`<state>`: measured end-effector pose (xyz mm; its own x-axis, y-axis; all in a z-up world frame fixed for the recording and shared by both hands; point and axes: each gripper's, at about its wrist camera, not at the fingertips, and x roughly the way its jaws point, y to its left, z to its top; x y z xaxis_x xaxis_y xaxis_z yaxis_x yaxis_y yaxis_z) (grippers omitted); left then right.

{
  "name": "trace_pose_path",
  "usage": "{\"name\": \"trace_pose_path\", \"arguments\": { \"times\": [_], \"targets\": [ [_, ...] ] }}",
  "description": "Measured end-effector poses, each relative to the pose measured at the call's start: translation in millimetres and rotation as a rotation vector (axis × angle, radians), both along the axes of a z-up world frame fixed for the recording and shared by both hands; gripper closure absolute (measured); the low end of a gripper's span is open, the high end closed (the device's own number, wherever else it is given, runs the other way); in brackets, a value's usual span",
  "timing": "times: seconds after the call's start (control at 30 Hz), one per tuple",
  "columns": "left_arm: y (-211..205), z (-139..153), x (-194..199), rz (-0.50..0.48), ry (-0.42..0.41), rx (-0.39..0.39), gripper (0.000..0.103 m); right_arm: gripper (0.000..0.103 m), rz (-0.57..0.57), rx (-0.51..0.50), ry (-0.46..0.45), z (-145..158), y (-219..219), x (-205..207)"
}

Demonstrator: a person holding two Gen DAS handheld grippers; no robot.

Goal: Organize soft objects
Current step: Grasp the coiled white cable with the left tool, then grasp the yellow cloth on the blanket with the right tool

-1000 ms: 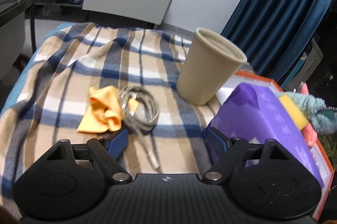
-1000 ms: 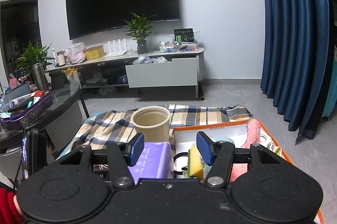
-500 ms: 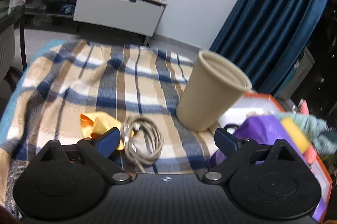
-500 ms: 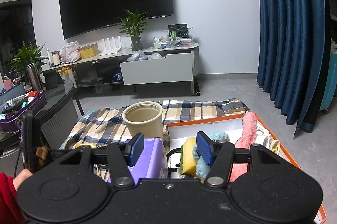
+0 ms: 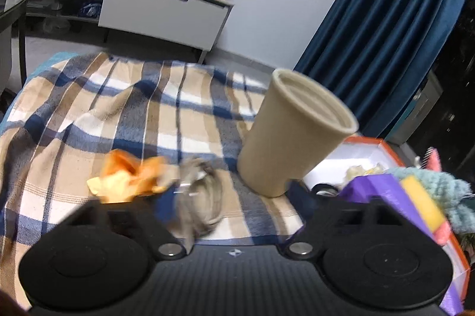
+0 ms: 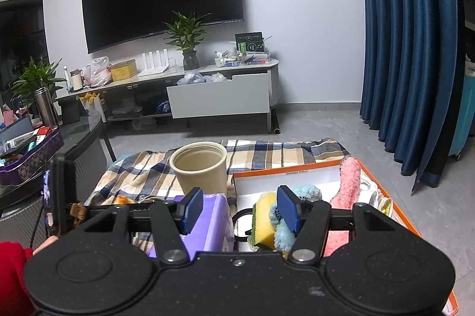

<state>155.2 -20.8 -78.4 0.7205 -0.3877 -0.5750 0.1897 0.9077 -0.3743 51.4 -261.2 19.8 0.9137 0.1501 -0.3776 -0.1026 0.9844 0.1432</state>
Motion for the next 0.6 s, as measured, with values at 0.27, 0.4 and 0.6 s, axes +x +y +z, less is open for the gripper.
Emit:
{"name": "trace_pose_path", "arguments": {
  "times": [0.27, 0.4, 0.6],
  "targets": [
    [-4.0, -0.3, -4.4, 0.004, 0.018, 0.082, 0.088, 0.035, -0.008, 0.004, 0.003, -1.2, -2.5, 1.5],
    [-2.8, 10.9, -18.8, -0.019, -0.044, 0.089, 0.089, 0.035, -0.003, 0.007, -0.001, -0.7, -2.3, 1.1],
    [6.3, 29.4, -47.1, -0.059, -0.112, 0.088, 0.089, 0.035, 0.005, 0.014, -0.007, 1.5, 0.2, -1.8]
  ]
}}
